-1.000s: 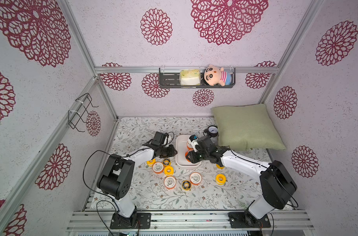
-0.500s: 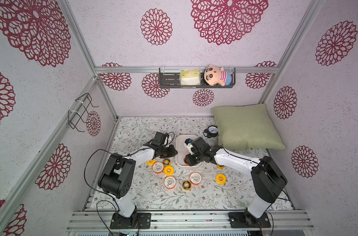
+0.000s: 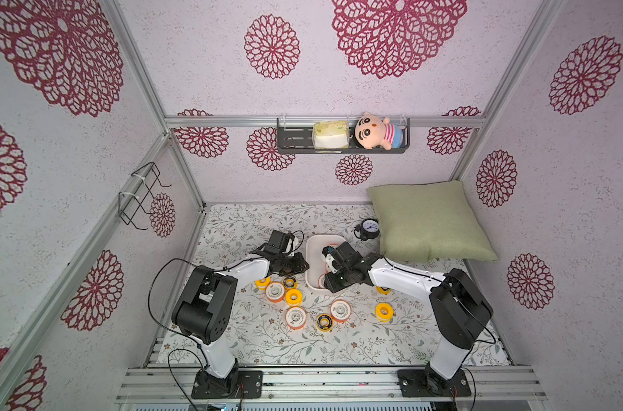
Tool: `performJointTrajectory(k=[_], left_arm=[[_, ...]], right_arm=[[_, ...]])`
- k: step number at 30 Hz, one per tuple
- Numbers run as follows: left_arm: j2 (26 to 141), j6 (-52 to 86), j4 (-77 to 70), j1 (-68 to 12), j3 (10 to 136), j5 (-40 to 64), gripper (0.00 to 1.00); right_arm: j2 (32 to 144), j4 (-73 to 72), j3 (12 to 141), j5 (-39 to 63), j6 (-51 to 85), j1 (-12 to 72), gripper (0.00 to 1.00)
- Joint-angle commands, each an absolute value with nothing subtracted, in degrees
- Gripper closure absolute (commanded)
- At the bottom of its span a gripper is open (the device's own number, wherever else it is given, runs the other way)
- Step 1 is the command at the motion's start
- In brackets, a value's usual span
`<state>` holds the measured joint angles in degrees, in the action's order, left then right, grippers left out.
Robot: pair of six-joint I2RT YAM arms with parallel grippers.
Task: Put the sealing tape into the storage box
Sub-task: Place the sealing tape in the storage box.
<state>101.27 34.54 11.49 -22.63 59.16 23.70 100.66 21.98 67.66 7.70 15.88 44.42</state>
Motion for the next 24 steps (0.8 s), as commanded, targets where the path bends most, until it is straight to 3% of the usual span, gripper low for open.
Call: performJointTrajectory(k=[1,24], left_arm=[[102.1,34.1,11.3,-23.0,60.1,24.1,0.77],[103.4,33.8,12.1,-23.1,60.7,23.1,0.77]], right_arm=[[100.4,22.2,70.2,8.2,14.2,44.9,0.64],[108.5,23.0,74.1,6.2,15.5,45.2,0.77]])
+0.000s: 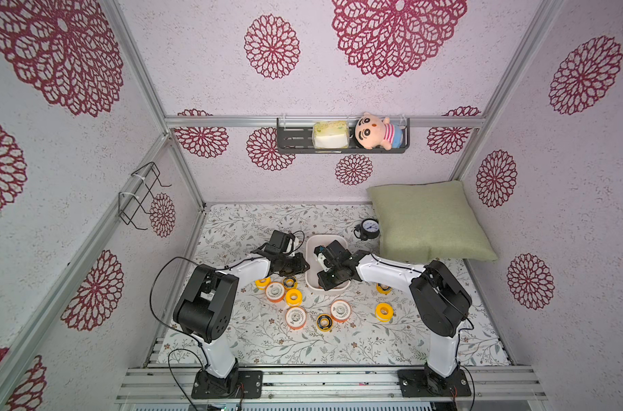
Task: Put the sealing tape into the storage box
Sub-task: Place the sealing tape in the storage box.
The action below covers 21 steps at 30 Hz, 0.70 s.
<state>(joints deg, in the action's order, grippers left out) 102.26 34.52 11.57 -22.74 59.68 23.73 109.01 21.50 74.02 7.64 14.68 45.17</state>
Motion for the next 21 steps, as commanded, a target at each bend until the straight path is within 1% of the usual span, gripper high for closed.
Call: performJointTrajectory(k=[1,13,21], left_arm=[[103.4,33.7,12.4,-23.0,60.7,22.8,0.78],[103.6,33.2,13.5,-23.1,61.1,21.5,0.78],[103.7,33.1,13.6,-23.1,61.3,21.6,0.77]], right_arm=[[108.3,23.1,73.6,6.0,15.7,45.1,0.77],[103.2,22.3,67.9,4.8,17.4,42.9,0.76],[101.6,22.9,67.5,3.7,17.9,42.2,0.74]])
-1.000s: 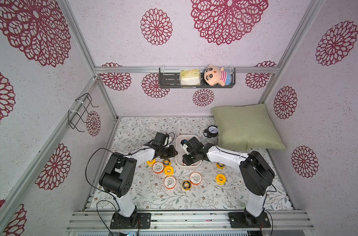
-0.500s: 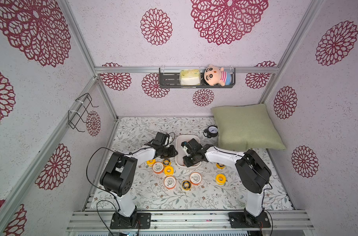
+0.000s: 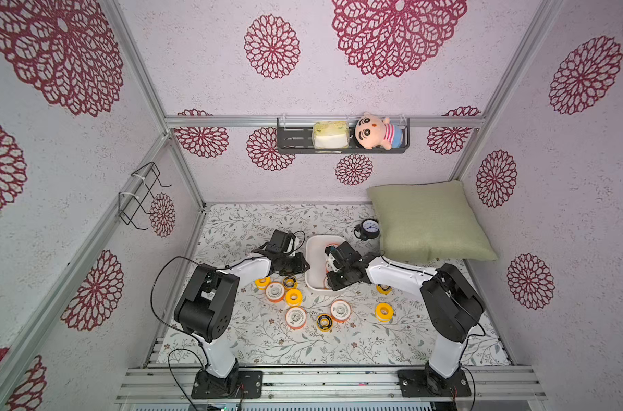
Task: Put the sealing tape into the storage box
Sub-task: Place the sealing tape in the storage box, then pick up the sealing tape at the center of the board.
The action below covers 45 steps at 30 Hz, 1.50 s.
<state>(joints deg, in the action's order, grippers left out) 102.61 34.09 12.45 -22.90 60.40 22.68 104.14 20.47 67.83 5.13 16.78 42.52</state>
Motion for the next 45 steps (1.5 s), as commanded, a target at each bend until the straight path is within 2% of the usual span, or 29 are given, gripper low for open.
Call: performJointTrajectory(k=[1,10,15,19,34,42,45], left_arm=[[103.7,33.1,13.6,-23.2,61.3,21.7,0.77],[101.7,33.0,14.0,-23.2,62.4,24.5,0.74],[98.5,32.1,16.2,-23.2,63.8,23.6,0.62],[94.6,31.1,19.0,-23.0,63.8,19.0,0.55],[77.7,30.9,26.5,-21.5,54.5,-3.8,0.50],[76.7,30.2,31.3,-21.5,53.7,-5.2,0.47],[78.4,27.7,30.8,-21.5,53.9,-2.0,0.45]], right_arm=[[101.4,22.8,67.5,3.8,17.8,42.2,0.74],[96.3,17.8,66.7,8.2,17.1,42.1,0.59],[92.0,14.0,65.2,6.8,17.5,41.9,0.57],[88.3,11.1,62.2,3.3,19.4,40.6,0.56],[75.3,-0.2,46.3,5.4,26.2,29.5,0.55],[75.5,-1.7,43.8,7.1,26.2,28.6,0.55],[76.0,-1.9,43.6,7.5,26.3,28.6,0.54]])
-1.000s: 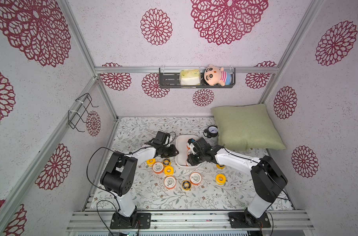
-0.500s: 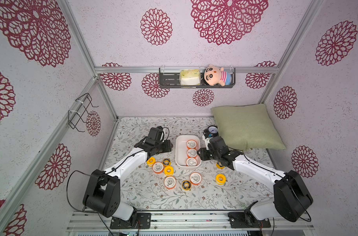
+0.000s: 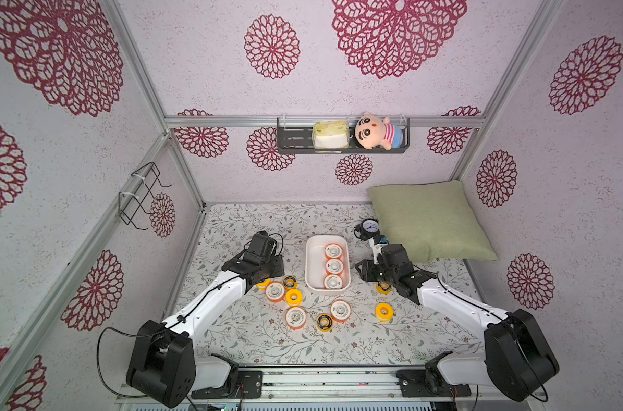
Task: Put the sealing tape into the storage box
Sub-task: Pick up the sealing tape at the center of the board.
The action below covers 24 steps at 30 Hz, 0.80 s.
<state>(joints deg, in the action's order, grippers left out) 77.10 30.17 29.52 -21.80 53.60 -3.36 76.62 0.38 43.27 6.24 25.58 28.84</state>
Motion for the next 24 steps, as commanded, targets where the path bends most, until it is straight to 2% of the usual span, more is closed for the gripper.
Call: performJointTrajectory(k=[1,6,17,24], left_arm=[[79.5,26.7,31.1,-21.5,54.4,0.4,0.45],[86.3,23.9,33.3,-22.1,58.2,4.2,0.45],[97.5,18.1,35.7,-24.6,64.5,1.4,0.22],[103.1,15.7,37.8,-25.9,67.0,-1.2,0.17]], right_arm=[[76.2,-2.0,43.6,7.6,26.3,28.6,0.54],[76.5,-2.2,43.3,7.7,26.4,28.5,0.54],[76.0,-2.0,42.7,7.6,26.5,28.4,0.53],[75.6,-1.8,42.2,7.3,26.7,28.3,0.53]])
